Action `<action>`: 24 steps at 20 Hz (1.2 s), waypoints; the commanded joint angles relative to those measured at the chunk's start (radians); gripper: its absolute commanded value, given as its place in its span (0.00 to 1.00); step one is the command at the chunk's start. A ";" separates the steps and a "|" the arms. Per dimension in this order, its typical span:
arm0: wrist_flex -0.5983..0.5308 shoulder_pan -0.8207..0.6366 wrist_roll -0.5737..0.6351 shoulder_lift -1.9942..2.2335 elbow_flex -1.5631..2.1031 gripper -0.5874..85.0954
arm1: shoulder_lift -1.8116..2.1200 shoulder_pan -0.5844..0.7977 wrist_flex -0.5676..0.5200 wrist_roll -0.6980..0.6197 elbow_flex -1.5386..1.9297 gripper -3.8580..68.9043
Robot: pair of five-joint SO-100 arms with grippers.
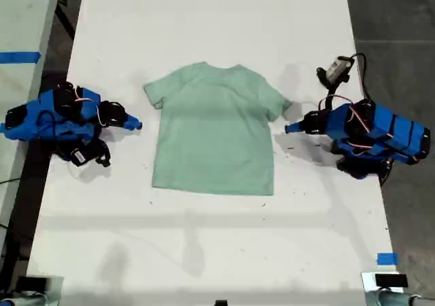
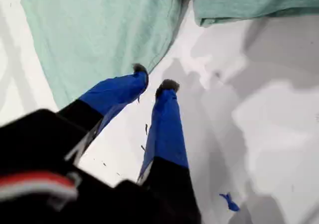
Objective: Fold tshirt
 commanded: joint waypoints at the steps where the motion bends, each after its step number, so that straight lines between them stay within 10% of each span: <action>1: -0.034 0.081 -0.348 0.000 -0.017 0.01 | 0.008 -0.034 -0.023 0.723 -0.011 0.03; 15: -0.080 0.057 -0.344 -0.064 -0.120 0.01 | -0.084 -0.101 0.066 0.706 -0.216 0.03; 24: -0.009 -0.110 -0.058 -0.836 -0.761 0.01 | -0.804 0.097 0.086 0.334 -0.833 0.03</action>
